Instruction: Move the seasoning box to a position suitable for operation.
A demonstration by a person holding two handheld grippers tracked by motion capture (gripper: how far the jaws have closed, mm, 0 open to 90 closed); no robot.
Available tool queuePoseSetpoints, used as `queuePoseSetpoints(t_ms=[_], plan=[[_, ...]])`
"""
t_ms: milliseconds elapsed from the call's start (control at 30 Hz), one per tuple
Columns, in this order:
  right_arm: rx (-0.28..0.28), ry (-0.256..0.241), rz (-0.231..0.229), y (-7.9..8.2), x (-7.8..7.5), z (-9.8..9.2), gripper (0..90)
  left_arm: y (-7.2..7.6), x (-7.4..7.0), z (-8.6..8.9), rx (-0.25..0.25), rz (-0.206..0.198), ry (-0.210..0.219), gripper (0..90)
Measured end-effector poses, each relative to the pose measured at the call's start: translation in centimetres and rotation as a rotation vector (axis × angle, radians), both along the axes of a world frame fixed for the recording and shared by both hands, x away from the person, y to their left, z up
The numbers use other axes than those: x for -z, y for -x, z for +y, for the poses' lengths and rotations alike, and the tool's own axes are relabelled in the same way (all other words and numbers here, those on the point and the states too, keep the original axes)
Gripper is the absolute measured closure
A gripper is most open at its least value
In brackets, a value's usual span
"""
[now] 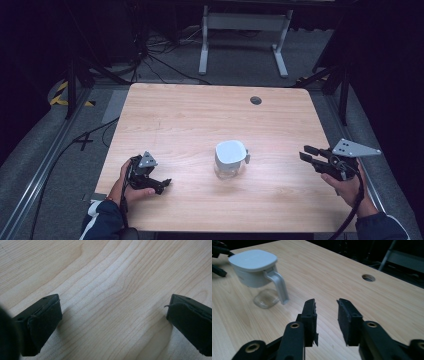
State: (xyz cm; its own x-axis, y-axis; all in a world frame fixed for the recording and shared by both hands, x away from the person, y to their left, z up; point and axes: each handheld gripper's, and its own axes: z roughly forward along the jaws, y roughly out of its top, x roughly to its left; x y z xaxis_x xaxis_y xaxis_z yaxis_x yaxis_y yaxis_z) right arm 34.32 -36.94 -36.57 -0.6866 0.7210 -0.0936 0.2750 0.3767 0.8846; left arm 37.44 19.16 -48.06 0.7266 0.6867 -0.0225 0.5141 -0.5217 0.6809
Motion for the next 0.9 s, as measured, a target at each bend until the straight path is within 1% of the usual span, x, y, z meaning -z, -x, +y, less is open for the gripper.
queuePoseSetpoints(t_ms=[67, 100, 133, 167, 200, 233, 267, 300, 367, 400, 500, 567, 600, 633, 667, 700, 733, 800, 833, 867, 900], plan=[[-0.026, 0.002, -0.008, -0.4, -0.4, 1.0, 73.9, 0.0, 0.0, 0.0, 0.001, 0.0, 0.0, 0.2], [-0.046, 0.002, -0.001, -0.8, -0.6, 1.6, 77.8, 0.0, 0.0, 0.0, 0.0, -0.001, 0.001, 0.2], [-0.046, 0.002, -0.001, -0.8, -0.6, 1.6, 77.8, 0.0, 0.0, 0.0, 0.0, -0.001, 0.001, 0.2], [-0.076, 0.013, 0.004, -1.2, -1.0, 2.7, 87.9, 0.0, 0.0, 0.0, -0.001, -0.001, 0.0, 0.3], [-0.088, 0.02, 0.005, -1.5, -1.1, 3.3, 89.3, 0.0, 0.0, 0.0, -0.001, -0.001, 0.0, 0.3], [-0.106, 0.018, 0.01, -1.7, -1.3, 3.8, 89.7, 0.0, 0.0, -0.1, -0.006, -0.004, 0.002, 0.3], [-0.106, 0.018, 0.01, -1.7, -1.3, 3.8, 89.7, 0.0, 0.0, -0.1, -0.006, -0.004, 0.002, 0.4], [-0.115, 0.024, 0.003, -1.9, -1.4, 4.4, 89.8, -0.1, 0.1, -0.2, -0.004, -0.012, 0.001, 0.4], [-0.139, 0.023, 0.009, -2.5, -1.6, 5.6, 90.0, -0.1, 0.1, -0.3, -0.006, -0.012, 0.006, 0.4], [-0.15, 0.021, 0.006, -2.7, -1.6, 6.1, 90.0, -0.2, 0.0, -0.4, -0.002, -0.014, 0.002, 0.4], [-0.187, 0.026, 0.003, -3.4, -1.7, 7.8, 90.0, -0.3, 0.1, -0.7, 0.0, -0.01, 0.006, 0.4], [-0.211, 0.029, 0.01, -3.7, -1.5, 8.9, 90.0, -0.4, 0.0, -0.8, 0.011, -0.008, -0.001, 0.4], [-0.219, 0.031, 0.011, -3.8, -1.5, 9.2, 90.0, -0.3, 0.1, -1.0, 0.005, -0.014, 0.007, 0.4], [-0.232, 0.03, 0.014, -3.9, -1.4, 9.7, 90.0, -0.4, 0.0, -1.0, 0.013, -0.02, 0.0, 0.4], [-0.245, 0.032, 0.008, -3.9, -1.3, 10.2, 90.0, -0.4, 0.0, -1.2, 0.005, -0.012, 0.006, 0.4], [-0.246, 0.03, 0.004, -3.9, -1.3, 10.5, 90.0, -0.3, 0.0, -1.3, 0.001, -0.007, 0.006, 0.4], [-0.248, 0.023, 0.0, -3.9, -1.2, 10.8, 90.0, -0.4, 0.0, -1.5, 0.002, -0.009, 0.003, 0.4], [-0.256, 0.031, -0.006, -4.0, -1.0, 11.5, 90.0, -0.4, -0.1, -1.7, 0.007, -0.006, -0.006, 0.4], [-0.283, 0.028, 0.001, -4.0, -0.8, 12.0, 90.0, -0.3, 0.0, -1.8, 0.003, -0.004, -0.001, 0.4], [-0.283, 0.028, 0.001, -4.0, -0.8, 12.0, 90.0, -0.3, 0.1, -1.9, -0.008, -0.014, 0.008, 0.4], [-0.298, 0.042, 0.003, -4.0, -0.7, 12.6, 90.0, -0.2, 0.0, -2.0, -0.009, -0.012, 0.004, 0.4]])
